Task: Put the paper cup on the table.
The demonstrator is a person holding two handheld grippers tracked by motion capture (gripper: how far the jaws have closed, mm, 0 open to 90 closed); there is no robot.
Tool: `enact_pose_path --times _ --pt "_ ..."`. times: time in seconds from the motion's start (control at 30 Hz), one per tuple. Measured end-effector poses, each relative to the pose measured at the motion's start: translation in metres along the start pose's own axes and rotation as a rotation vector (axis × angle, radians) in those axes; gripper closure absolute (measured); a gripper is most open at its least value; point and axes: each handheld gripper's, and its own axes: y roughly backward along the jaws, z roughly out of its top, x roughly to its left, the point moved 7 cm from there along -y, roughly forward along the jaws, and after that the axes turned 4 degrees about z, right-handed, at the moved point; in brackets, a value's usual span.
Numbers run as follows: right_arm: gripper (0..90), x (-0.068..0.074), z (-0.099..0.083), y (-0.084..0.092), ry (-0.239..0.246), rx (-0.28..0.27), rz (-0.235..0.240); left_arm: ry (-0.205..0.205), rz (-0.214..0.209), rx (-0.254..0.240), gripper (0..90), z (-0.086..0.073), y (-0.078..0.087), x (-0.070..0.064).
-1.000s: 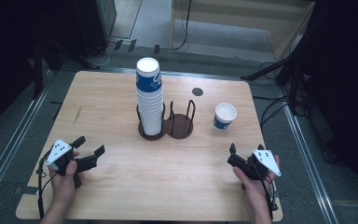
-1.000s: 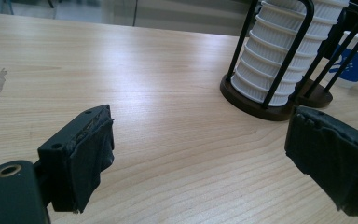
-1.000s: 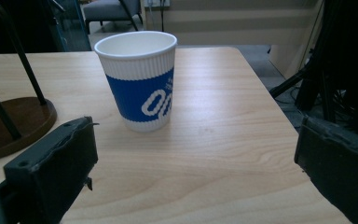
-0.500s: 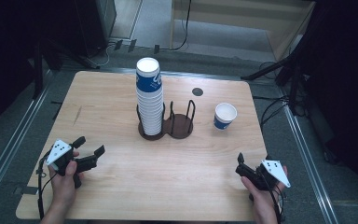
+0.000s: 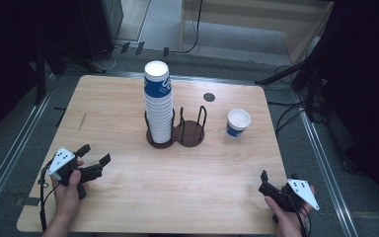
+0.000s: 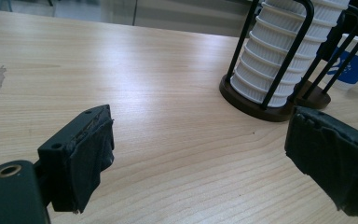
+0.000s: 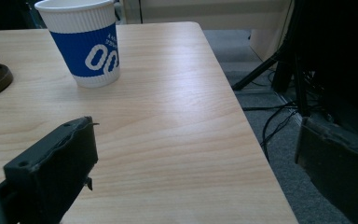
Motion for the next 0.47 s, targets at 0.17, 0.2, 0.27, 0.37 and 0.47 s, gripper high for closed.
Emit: enact_pose_path --times 0.17,0.2,0.27,0.37,0.47 --pt "0.0 -0.0053 -0.0021 0.0063 0.007 -0.013 -0.013 0.003 0.000 0.001 9.0 0.0000 0.0000 0.0002" --pt "0.0 -0.0062 -0.0022 0.0072 0.003 -0.016 -0.015 0.003 0.000 0.002 9.0 0.0000 0.0000 0.0003" --pt "0.0 -0.0076 -0.0022 0.0087 -0.004 -0.024 -0.012 0.006 0.000 0.002 9.0 0.0000 0.0000 0.0006" --pt "0.0 -0.0086 -0.0022 0.0094 -0.007 -0.026 -0.018 0.008 -0.003 0.000 9.0 0.0001 0.0001 0.0008" --pt "0.0 -0.0070 -0.0022 0.0094 0.005 -0.026 -0.023 0.007 0.000 0.001 9.0 0.0001 0.0001 0.0006"
